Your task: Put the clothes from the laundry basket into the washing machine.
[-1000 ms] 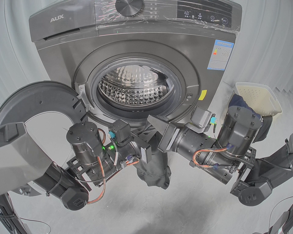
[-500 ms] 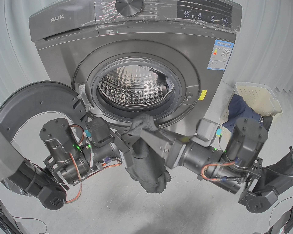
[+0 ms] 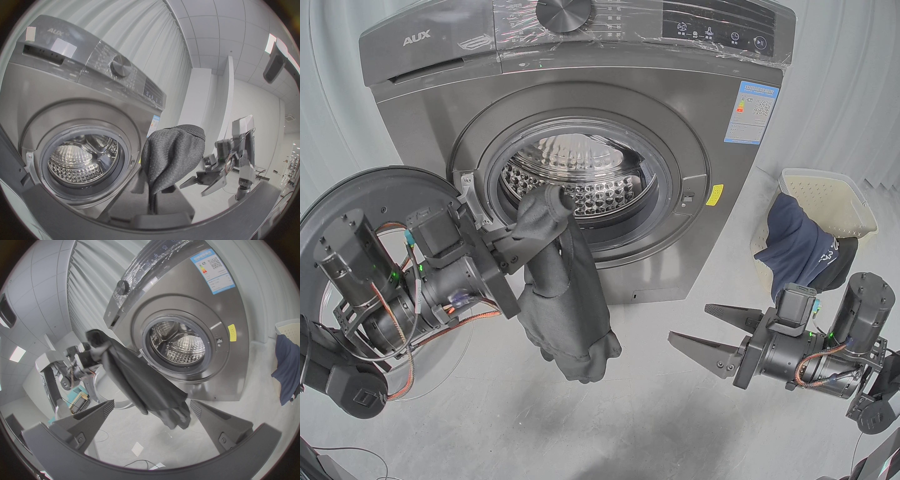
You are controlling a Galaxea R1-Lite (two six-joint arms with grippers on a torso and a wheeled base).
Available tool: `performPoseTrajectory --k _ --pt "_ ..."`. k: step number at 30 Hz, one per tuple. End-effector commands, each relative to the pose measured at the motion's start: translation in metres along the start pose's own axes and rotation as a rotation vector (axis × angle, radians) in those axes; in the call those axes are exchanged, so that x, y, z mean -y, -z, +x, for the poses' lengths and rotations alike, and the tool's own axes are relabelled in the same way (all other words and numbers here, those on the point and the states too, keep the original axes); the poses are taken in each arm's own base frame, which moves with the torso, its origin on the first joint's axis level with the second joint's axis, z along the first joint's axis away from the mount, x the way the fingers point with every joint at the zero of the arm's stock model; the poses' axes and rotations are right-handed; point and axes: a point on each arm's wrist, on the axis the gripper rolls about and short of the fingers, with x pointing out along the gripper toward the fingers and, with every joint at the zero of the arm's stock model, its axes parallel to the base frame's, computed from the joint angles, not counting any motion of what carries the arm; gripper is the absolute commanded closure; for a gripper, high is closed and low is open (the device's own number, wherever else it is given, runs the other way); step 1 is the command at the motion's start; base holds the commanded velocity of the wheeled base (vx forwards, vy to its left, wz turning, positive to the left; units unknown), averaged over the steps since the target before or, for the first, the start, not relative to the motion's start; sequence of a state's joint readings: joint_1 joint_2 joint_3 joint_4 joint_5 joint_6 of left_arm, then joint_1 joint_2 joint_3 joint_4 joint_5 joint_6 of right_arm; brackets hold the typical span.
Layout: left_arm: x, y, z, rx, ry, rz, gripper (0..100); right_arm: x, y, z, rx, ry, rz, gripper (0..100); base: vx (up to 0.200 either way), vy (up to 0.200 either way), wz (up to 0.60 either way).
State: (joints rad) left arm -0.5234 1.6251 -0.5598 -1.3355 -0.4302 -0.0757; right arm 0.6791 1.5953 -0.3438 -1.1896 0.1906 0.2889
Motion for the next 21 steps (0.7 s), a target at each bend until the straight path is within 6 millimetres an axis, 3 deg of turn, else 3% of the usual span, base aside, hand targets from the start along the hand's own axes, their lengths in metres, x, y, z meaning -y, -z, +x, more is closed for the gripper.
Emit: performPoseTrajectory --k 1,8,16,21 --pt "0.009 -0.024 -0.01 0.072 0.033 -0.009 100 0.03 0.013 0.015 -0.056 0.088 -0.016 0 0.0 0.0 0.0" --pt "0.014 -0.033 -0.012 0.095 0.07 -0.048 100 0.049 0.03 0.04 -0.127 0.092 -0.02 0 0.0 0.0 0.0" --pt "0.015 -0.031 -0.013 0.089 0.096 -0.056 100 0.078 0.05 0.087 -0.157 0.129 -0.029 0 0.0 0.0 0.0" --pt "0.013 -0.033 -0.013 0.092 0.114 -0.088 100 0.082 0.058 0.103 -0.166 0.119 -0.028 0 0.0 0.0 0.0"
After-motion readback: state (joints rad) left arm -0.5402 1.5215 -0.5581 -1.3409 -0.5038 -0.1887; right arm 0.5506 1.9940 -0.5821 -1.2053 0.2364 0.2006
